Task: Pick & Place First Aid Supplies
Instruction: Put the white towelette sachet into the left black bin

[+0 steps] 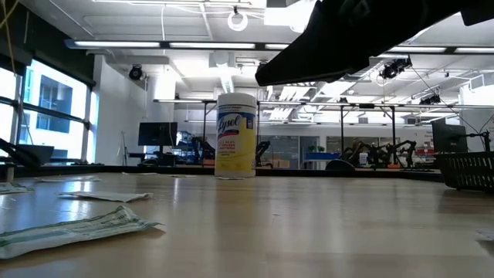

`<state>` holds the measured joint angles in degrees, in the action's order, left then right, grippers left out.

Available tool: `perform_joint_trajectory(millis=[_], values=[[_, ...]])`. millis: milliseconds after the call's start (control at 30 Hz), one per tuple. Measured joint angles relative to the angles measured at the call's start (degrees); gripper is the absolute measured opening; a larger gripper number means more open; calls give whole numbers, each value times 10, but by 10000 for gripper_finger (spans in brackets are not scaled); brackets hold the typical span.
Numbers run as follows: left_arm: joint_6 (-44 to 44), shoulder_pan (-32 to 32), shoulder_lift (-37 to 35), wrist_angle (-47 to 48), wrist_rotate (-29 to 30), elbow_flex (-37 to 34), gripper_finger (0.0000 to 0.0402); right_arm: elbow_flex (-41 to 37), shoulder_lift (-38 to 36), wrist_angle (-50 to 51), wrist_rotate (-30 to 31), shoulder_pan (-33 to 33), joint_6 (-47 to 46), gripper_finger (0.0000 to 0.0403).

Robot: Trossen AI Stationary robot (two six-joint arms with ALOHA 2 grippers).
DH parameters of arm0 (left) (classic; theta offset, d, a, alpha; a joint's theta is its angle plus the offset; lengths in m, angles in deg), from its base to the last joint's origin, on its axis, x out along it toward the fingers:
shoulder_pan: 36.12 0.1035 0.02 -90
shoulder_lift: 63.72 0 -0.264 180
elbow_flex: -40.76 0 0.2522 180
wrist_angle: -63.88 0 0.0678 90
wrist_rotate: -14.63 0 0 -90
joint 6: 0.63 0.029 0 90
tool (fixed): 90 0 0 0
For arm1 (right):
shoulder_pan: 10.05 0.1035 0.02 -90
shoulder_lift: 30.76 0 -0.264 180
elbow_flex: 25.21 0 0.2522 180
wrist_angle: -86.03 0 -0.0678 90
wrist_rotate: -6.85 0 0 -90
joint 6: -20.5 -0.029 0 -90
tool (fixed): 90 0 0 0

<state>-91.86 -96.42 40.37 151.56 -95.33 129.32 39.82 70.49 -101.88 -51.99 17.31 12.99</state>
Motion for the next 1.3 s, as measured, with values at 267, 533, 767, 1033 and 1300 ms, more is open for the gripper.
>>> perform_joint_trajectory(millis=[267, 533, 767, 1033, 1300], values=[[0, -5, 0, 44, 83, 109, 163, 0, 0, 0, 0, 0, 0, 24], [126, -5, 0, 95, 470, 162, 163, 0, 0, 0, 1, 0, 0, 22], [183, 17, 0, 91, 733, 162, 163, 0, 0, 0, 2, 0, 0, 19], [186, 69, 0, 95, 955, 111, 163, 0, 0, 0, 0, 0, -1, 17], [18, 181, -4, 134, 972, 17, 163, 0, 0, -5, 3, 0, -1, 17]])
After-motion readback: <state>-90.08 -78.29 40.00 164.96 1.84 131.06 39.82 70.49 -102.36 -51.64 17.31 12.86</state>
